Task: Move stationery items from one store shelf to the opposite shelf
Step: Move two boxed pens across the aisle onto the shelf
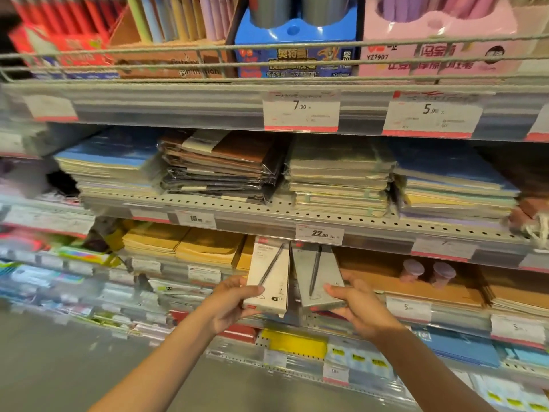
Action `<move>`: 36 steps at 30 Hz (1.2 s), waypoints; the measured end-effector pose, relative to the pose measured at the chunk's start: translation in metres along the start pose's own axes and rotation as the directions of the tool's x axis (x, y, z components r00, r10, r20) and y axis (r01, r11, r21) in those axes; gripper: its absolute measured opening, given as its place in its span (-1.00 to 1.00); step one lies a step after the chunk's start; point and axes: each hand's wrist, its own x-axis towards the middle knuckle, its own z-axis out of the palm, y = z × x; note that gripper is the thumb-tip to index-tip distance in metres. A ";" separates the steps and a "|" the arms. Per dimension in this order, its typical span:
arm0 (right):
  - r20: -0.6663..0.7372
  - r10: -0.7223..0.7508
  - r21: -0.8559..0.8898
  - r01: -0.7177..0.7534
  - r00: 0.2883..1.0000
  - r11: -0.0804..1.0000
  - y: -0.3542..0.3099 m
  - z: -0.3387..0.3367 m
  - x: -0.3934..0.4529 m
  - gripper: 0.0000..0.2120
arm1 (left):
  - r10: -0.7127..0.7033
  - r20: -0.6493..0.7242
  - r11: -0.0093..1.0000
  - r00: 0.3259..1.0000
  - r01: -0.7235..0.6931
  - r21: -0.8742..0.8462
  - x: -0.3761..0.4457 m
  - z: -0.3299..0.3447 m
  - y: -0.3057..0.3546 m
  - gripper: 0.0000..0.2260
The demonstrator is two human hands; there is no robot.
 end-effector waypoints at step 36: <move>0.624 0.118 -0.213 0.024 0.772 0.977 0.153 0.605 -0.011 -0.57 | 0.268 -0.592 0.855 0.760 -0.471 -0.217 -0.315 -0.523 0.026 -0.54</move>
